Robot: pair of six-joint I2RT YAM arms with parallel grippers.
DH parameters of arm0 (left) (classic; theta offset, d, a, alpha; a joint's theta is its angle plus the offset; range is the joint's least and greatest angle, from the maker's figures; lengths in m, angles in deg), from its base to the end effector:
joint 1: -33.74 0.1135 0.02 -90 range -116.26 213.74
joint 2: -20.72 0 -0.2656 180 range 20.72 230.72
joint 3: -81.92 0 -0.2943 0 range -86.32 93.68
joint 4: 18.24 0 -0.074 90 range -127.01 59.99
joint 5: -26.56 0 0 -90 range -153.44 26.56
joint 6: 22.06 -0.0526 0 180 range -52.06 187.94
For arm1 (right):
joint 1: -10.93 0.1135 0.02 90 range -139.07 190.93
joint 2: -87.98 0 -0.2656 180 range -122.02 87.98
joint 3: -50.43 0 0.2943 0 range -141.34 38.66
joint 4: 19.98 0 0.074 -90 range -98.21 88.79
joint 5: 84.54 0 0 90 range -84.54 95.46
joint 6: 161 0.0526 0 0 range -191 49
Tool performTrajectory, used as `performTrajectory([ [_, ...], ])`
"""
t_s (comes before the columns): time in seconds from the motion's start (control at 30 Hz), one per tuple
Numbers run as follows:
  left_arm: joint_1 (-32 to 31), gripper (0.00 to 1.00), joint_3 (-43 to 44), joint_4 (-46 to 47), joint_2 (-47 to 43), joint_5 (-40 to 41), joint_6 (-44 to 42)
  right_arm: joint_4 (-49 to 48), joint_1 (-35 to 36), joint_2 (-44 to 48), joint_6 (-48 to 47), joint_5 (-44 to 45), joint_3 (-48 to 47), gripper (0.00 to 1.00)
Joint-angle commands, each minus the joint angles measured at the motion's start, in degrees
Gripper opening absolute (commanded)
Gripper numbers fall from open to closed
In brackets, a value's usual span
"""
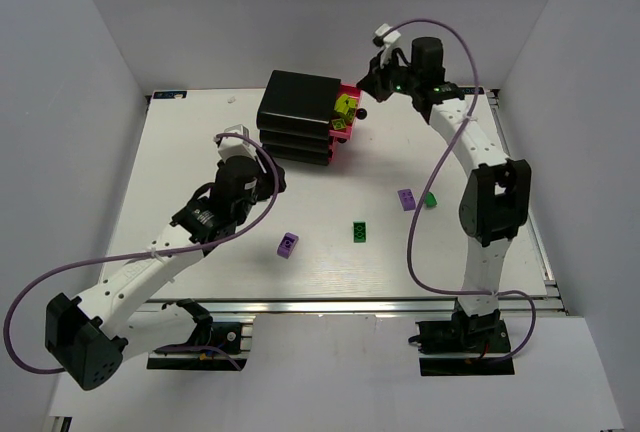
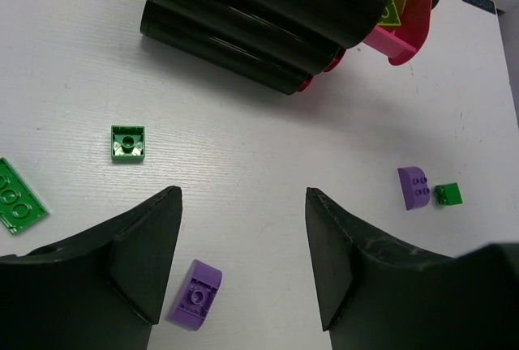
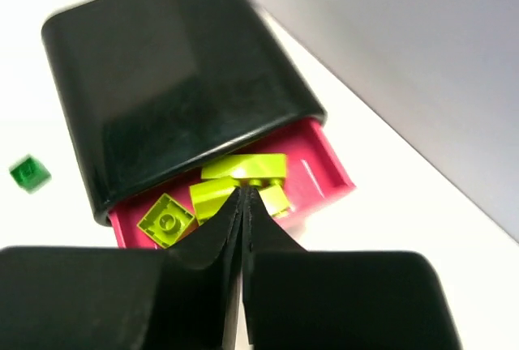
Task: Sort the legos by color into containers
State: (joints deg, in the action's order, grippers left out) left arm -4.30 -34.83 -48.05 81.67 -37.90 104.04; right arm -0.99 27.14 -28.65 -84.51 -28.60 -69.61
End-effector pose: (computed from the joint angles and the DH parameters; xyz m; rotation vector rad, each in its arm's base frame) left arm 0.2446 -0.1626 0.3014 -0.2413 2.0056 -0.3700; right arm 0.5162 0.1807 0.3369 -0.8593 1.6193 0.5787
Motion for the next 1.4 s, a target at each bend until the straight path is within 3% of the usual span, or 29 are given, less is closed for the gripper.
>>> performTrajectory([
  [0.0,0.25,0.71,0.64,-0.94,-2.32,1.70,0.73,-3.11,-1.53,4.75,7.64,6.28,2.09,0.00],
  [0.23,0.25,0.67,0.64,-1.82,-2.50,1.88,0.91,8.06,-1.00,1.86,2.27,13.23,2.54,0.00],
  [0.4,0.25,0.68,1.16,-1.91,-2.15,1.71,0.91,3.86,-0.65,3.78,-1.24,1.21,6.30,0.00],
  [0.6,0.25,0.69,1.95,-2.26,-1.36,1.79,0.91,6.84,0.66,-1.74,-3.44,-1.79,-1.93,0.00],
  [0.73,0.25,0.69,1.78,-2.52,-1.62,1.71,1.08,4.82,1.28,-2.89,-4.58,-2.85,-2.04,0.00],
  [1.37,0.25,0.70,1.69,-2.79,-2.24,2.67,0.73,19.05,6.03,-9.92,-18.47,8.31,-15.74,0.00],
])
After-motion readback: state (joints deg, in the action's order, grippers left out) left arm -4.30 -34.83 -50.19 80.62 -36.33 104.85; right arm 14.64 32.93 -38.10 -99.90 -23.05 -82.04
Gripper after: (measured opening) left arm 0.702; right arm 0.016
